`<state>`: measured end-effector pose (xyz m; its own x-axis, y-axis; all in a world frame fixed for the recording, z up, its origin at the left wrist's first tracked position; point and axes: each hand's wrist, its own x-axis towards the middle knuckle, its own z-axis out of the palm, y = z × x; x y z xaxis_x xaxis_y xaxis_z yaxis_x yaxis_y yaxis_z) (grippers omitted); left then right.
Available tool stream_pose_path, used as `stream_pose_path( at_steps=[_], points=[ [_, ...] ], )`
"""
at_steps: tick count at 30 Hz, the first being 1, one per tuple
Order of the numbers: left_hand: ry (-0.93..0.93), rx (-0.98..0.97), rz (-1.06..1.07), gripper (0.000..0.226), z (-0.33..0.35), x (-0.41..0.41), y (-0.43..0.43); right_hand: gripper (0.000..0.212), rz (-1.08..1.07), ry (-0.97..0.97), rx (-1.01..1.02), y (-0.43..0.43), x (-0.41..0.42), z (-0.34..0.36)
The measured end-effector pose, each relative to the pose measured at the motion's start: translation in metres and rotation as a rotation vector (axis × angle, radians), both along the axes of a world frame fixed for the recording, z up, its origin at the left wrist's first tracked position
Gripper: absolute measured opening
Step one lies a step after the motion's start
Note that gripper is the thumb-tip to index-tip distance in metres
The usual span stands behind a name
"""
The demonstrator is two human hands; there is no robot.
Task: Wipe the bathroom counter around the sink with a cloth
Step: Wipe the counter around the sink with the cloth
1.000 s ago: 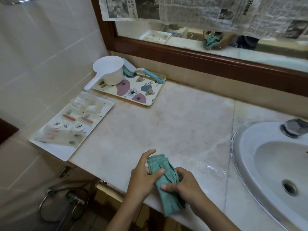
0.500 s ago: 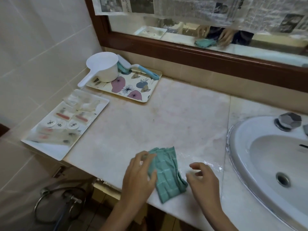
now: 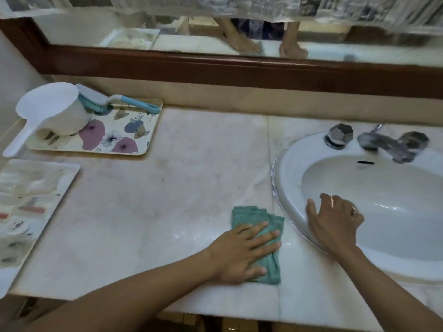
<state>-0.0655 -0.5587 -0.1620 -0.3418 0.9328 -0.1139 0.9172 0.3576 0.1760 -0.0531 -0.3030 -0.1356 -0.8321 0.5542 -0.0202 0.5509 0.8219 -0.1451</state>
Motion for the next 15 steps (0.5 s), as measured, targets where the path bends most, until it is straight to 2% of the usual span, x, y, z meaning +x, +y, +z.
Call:
stream_pose_path(
  at_steps=[2, 6, 10, 13, 15],
  points=[
    [-0.046, -0.005, 0.046, 0.07, 0.002, -0.024, 0.007, 0.042, -0.004, 0.008, -0.015, 0.0, 0.0, -0.003],
    [-0.115, -0.093, 0.432, 0.075, 0.014, -0.098, 0.015, 0.041, -0.031, 0.035, 0.02, -0.002, 0.001, -0.003],
    [-0.143, -0.176, 0.692, 0.074, 0.021, -0.189, 0.045, 0.037, 0.014, -0.024, 0.007, 0.001, -0.002, -0.006],
    [-0.186, -0.219, 0.802, 0.08, 0.028, -0.233, 0.077, 0.05, 0.038, -0.002, 0.001, 0.001, -0.001, -0.005],
    [-0.244, -0.121, 0.893, 0.084, 0.033, -0.245, 0.092, 0.057, 0.044, -0.006, 0.001, 0.0, -0.001, -0.005]
  ],
)
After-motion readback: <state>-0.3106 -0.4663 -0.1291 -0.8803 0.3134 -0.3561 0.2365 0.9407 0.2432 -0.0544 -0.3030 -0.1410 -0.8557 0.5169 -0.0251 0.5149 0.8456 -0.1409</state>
